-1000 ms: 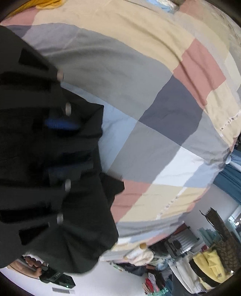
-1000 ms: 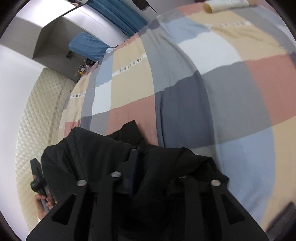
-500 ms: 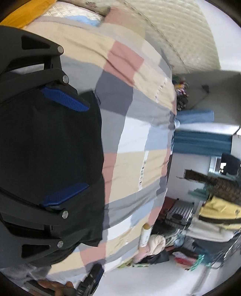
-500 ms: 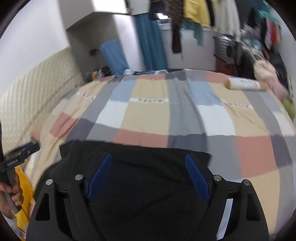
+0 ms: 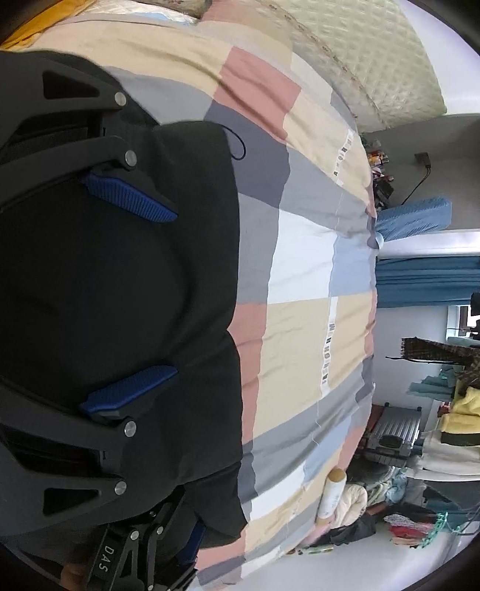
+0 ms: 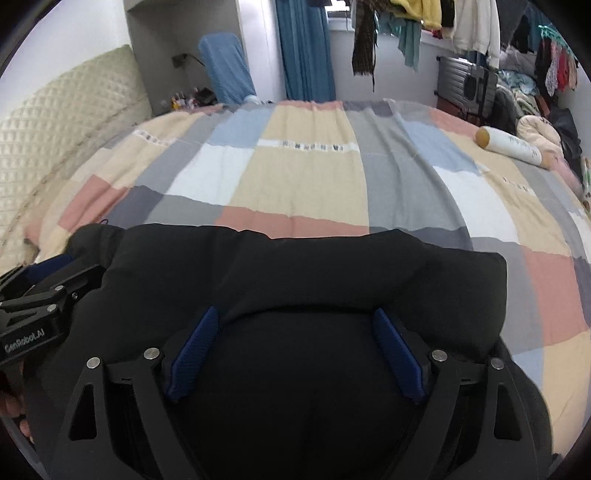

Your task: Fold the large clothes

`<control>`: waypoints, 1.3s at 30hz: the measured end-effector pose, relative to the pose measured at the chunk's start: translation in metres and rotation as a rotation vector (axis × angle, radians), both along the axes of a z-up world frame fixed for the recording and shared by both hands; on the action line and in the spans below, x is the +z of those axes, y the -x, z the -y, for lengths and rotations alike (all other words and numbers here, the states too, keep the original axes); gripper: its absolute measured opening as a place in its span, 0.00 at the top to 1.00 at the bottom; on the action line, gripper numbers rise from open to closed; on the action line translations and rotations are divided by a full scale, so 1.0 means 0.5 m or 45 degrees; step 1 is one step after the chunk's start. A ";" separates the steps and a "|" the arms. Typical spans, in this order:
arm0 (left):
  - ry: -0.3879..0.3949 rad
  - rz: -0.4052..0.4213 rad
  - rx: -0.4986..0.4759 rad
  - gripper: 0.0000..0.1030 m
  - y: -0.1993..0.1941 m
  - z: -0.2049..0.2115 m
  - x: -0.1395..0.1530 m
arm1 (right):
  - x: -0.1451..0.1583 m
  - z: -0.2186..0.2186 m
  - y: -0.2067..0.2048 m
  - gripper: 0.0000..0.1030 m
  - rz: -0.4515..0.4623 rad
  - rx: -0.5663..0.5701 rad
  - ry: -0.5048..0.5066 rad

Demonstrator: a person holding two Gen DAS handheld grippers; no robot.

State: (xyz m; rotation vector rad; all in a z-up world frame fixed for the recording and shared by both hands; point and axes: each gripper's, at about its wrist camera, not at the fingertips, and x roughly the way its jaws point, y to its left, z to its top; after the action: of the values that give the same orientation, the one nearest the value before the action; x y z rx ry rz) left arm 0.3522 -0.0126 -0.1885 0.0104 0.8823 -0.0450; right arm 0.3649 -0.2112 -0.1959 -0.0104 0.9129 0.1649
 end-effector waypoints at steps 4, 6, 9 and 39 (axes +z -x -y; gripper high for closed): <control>0.019 -0.014 0.007 0.22 -0.016 -0.002 -0.022 | -0.024 -0.007 -0.025 0.12 0.009 -0.013 0.033; 0.024 -0.021 0.014 0.22 -0.019 -0.005 -0.028 | -0.031 -0.010 -0.025 0.12 0.019 -0.015 0.043; 0.024 -0.021 0.019 0.22 -0.013 -0.007 -0.022 | -0.033 -0.014 -0.022 0.12 0.026 -0.003 0.061; 0.039 0.074 0.099 0.18 0.164 -0.185 -0.070 | -0.055 0.225 0.109 0.10 0.109 -0.057 -0.053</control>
State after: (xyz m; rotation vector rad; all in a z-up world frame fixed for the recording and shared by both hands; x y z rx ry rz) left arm 0.2703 0.0797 -0.2234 -0.0511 0.8233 0.0143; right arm 0.3103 -0.3238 -0.2235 0.0414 0.8237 0.1410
